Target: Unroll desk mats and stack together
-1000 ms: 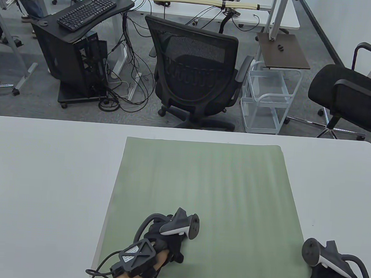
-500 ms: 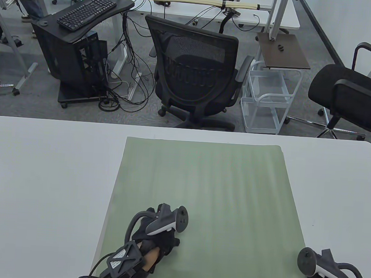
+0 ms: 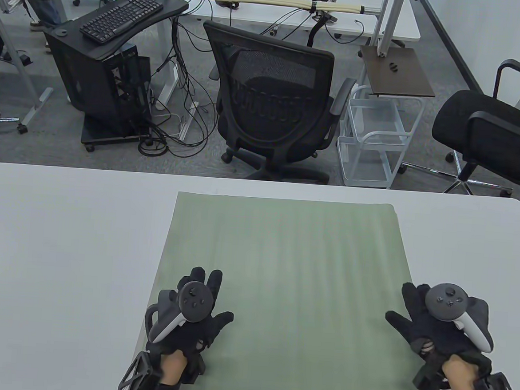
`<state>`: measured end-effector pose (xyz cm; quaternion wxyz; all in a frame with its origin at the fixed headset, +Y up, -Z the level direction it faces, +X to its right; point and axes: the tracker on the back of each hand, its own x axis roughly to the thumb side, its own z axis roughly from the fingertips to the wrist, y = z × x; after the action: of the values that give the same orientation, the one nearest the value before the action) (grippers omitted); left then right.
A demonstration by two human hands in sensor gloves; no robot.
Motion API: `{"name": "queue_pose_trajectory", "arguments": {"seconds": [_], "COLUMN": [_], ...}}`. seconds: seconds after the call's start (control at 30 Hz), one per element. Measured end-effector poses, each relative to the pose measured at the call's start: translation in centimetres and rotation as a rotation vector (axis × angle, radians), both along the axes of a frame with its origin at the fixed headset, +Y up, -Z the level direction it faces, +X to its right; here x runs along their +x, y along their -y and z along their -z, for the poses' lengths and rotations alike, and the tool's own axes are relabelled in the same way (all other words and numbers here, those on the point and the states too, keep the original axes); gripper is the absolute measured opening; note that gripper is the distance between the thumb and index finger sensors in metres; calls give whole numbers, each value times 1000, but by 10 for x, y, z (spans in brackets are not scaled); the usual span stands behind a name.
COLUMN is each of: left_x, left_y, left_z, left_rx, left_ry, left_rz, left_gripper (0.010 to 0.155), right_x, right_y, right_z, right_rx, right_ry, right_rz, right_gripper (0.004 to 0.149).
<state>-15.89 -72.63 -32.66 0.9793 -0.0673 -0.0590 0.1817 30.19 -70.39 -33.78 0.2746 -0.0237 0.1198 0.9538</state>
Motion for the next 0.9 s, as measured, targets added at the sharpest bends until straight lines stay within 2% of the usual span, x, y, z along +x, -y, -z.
{"name": "queue_pose_trajectory", "arguments": {"seconds": [0.07, 0.17, 0.27, 0.4, 0.53, 0.73, 0.9], "left_x": [-1, -4, -3, 0, 4, 15, 19], "left_y": [0, -1, -1, 1, -1, 1, 4], "left_z": [-2, -6, -10, -17, -20, -20, -19], "left_rx": [24, 43, 53, 54, 65, 61, 40], "left_ry": [7, 6, 14, 31, 43, 61, 70], "left_rz": [4, 27, 34, 91, 100, 147, 168], "left_gripper": [86, 87, 87, 87, 87, 87, 87], "right_x": [-33, -91, -131, -161, -163, -144, -135], "right_y": [5, 18, 27, 36, 43, 50, 44], "right_z": [0, -9, -19, -28, -33, -31, -34], "right_rx": [47, 55, 89, 232, 270, 221, 222], "right_ry": [-46, -125, -165, -149, -179, -145, -138], "right_rz": [31, 26, -37, -139, -301, -294, -289], "right_gripper": [93, 95, 95, 94, 93, 93, 93]}}
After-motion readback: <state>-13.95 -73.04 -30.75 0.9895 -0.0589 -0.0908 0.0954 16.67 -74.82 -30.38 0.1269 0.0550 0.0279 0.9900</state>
